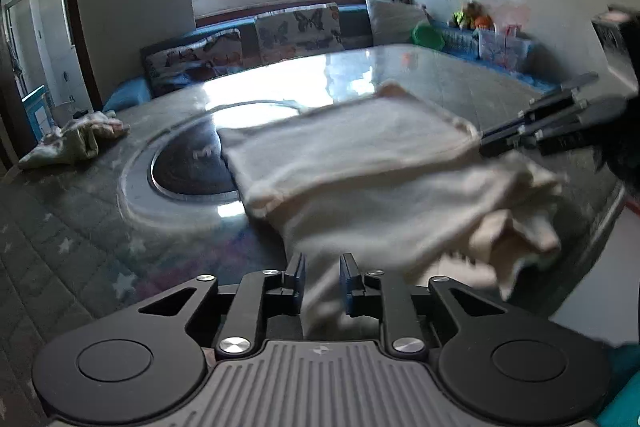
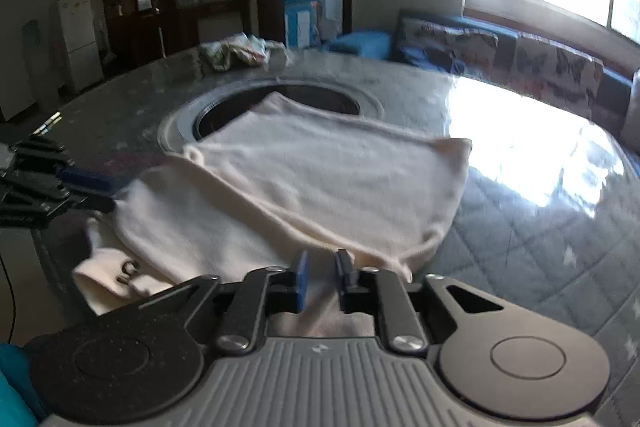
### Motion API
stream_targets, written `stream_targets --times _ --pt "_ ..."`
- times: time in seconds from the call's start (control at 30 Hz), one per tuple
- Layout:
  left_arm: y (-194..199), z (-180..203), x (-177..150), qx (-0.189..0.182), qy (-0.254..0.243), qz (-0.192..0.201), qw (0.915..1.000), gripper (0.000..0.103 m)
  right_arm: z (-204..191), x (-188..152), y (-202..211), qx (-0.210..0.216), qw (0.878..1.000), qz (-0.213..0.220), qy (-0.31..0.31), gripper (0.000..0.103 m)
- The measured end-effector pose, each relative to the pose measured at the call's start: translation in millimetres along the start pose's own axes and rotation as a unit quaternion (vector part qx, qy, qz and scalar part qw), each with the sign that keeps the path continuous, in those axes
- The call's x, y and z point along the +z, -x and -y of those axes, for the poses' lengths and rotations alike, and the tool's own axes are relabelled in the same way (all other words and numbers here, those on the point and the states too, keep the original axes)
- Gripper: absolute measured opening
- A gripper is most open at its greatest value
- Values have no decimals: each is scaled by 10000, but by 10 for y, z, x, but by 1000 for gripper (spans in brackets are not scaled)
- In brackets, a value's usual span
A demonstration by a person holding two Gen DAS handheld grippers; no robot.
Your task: Fold clothes
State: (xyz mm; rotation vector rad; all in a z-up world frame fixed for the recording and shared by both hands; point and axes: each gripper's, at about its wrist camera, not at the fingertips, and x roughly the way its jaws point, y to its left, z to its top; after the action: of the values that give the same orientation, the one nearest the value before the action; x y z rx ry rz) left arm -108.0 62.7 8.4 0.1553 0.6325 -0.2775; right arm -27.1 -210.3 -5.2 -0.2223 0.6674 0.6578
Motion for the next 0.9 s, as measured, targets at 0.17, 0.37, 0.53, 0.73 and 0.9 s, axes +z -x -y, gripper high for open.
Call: stream_targets --times 0.17,0.37,0.53,0.73,0.9 --pt "-180 8 235 -199 99 243 9995 27 -21 65 -73 66 9999 73 21 24" --pt "-581 -134 218 -106 213 -156 9996 29 -4 23 -136 -32 9999 -38 107 24" --pt "-571 -184 153 -179 224 -115 9995 33 -109 -45 77 112 9992 -73 390 24" --pt "-467 -131 173 -161 168 -44 9997 40 -172 -213 158 25 9982 -210 558 24" --pt "-221 27 154 -376 -86 79 9992 43 -206 -188 241 66 9985 -49 549 25"
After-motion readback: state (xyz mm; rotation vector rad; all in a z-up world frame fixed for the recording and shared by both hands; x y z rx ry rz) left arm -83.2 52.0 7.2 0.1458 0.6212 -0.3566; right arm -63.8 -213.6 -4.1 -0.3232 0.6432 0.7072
